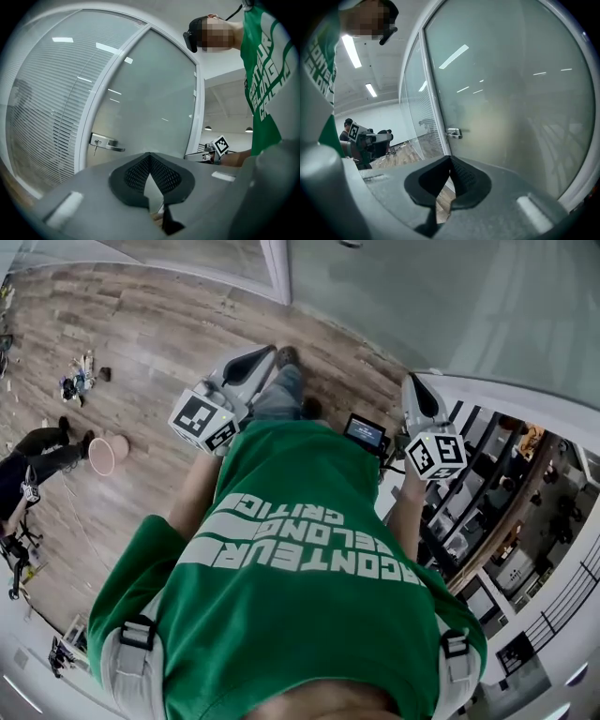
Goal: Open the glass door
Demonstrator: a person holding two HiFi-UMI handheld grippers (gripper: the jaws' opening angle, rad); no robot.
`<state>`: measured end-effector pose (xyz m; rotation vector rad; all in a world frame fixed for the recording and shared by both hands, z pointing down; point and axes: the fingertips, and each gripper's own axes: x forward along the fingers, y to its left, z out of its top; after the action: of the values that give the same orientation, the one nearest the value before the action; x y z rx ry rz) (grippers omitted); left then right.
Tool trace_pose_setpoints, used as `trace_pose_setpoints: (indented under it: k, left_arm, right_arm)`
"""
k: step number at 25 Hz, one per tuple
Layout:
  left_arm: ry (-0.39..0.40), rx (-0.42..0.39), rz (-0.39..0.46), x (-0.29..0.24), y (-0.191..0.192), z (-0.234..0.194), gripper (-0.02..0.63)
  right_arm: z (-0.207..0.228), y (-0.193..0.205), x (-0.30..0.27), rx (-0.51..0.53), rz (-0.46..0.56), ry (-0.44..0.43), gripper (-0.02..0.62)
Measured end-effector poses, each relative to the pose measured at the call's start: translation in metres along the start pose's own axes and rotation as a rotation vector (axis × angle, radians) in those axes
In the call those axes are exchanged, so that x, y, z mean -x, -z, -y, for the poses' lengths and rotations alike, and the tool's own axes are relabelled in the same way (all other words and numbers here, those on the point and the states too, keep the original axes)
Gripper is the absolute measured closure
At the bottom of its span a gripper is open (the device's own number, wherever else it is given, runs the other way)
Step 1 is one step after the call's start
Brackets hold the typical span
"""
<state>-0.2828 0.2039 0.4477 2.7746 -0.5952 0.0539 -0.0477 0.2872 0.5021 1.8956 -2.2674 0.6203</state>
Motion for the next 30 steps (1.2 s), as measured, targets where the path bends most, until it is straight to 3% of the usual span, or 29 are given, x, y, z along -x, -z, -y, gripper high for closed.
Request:
trace_pose_setpoints:
  k: [13,20,30]
  left_arm:
    - [0.042,0.015,0.017,-0.069,-0.026,-0.060,0.592]
    - [0.093,0.109,0.027,-0.094,-0.035,-0.084,0.592]
    - [0.184,0.116,-0.055,-0.135,-0.038,-0.109,0.594]
  right_arm:
    - [0.013,-0.060,-0.098,0.126,-0.041,-0.081,0.584]
    - [-0.009,-0.077,-0.147,0.249,-0.100,-0.127,0.558]
    - [-0.029,-0.088,-0.211,0.490,-0.256,-0.151,0.541]
